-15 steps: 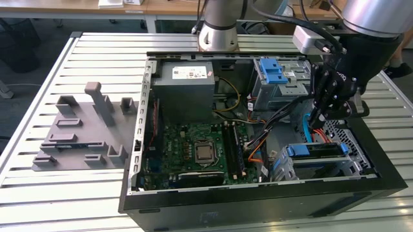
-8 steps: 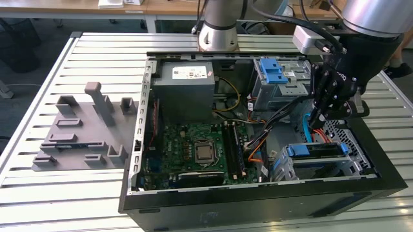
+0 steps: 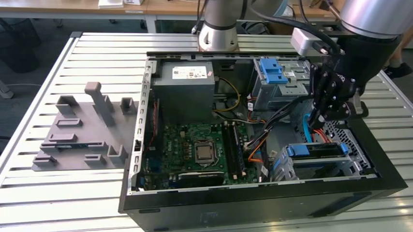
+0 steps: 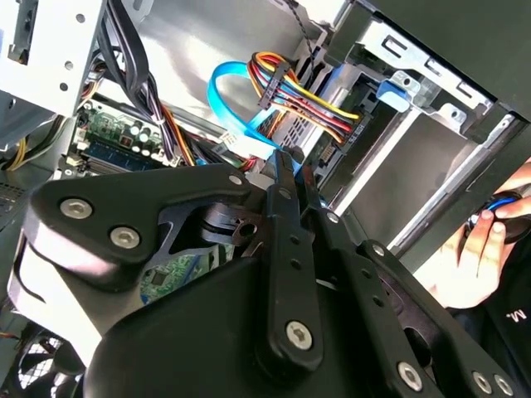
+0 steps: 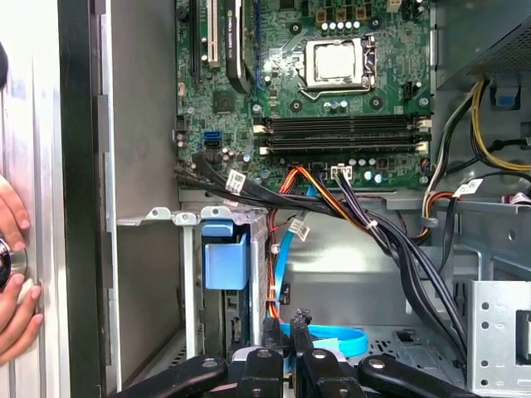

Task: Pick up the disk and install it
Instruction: 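Insert the second disk wire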

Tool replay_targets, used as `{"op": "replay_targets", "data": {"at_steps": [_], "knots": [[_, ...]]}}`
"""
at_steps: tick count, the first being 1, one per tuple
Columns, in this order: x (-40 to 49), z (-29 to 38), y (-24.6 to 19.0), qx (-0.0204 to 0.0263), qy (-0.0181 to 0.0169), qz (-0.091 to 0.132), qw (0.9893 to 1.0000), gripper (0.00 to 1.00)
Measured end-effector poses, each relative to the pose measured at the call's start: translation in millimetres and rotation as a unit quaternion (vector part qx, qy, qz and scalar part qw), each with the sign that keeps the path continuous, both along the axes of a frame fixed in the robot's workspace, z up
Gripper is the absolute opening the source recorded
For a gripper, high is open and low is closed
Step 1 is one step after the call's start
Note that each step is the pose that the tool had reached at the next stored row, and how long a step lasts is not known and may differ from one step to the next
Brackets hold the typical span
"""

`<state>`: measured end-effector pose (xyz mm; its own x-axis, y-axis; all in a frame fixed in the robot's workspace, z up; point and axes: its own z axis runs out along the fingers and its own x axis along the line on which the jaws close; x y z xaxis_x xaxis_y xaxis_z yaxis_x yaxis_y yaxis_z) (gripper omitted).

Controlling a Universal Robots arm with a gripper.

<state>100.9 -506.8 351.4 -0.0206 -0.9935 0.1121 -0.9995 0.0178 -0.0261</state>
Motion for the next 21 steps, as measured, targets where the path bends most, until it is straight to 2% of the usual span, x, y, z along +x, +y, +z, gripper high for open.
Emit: {"op": "replay_targets", "data": {"at_steps": [2,4,10,17,21], "knots": [[-2.2,-0.3,-0.6,0.0001,-0.0045,0.0,1.0,0.16],[-2.9,-0.4,-0.8,0.0002,-0.0065,0.0,1.0,0.16],[-3.0,-1.3,-1.7,0.0007,-0.0071,0.0,1.0,0.16],[-3.0,-6.2,-11.3,0.0058,-0.0083,0.0,0.9999,0.16],[-3.6,-7.7,-14.4,0.0066,-0.0115,0.0,0.9999,0.16]]}}
